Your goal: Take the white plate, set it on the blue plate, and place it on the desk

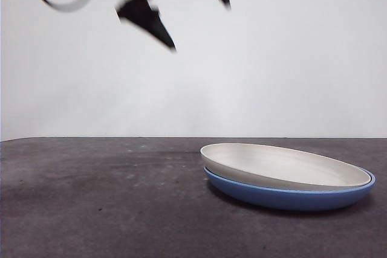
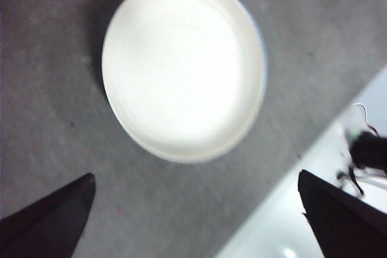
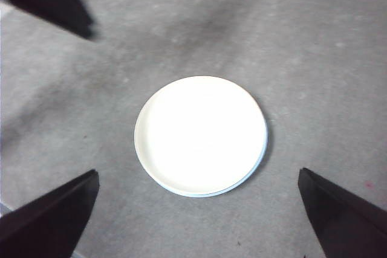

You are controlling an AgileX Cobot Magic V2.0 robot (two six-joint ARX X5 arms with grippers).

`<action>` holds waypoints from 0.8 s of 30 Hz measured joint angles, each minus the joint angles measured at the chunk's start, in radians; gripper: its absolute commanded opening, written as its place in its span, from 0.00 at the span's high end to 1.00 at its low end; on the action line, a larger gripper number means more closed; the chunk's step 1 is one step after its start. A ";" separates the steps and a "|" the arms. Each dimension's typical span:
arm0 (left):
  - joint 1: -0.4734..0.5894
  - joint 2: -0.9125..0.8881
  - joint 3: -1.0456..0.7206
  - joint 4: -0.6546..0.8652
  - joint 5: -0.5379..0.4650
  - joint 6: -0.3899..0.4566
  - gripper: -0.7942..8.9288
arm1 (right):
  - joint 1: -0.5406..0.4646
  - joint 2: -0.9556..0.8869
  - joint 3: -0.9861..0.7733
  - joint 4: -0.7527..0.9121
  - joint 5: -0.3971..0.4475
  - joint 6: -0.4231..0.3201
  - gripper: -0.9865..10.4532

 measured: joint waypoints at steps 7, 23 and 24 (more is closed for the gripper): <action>0.000 -0.214 -0.001 -0.006 0.000 0.045 0.31 | 0.000 0.003 0.000 0.000 0.047 0.016 0.43; 0.005 -0.795 -0.457 0.047 -0.047 0.119 0.31 | 0.000 0.104 0.000 0.000 0.046 0.061 0.43; 0.006 -0.839 -0.489 0.048 -0.061 0.125 0.31 | 0.000 0.113 0.000 0.000 0.046 0.064 0.43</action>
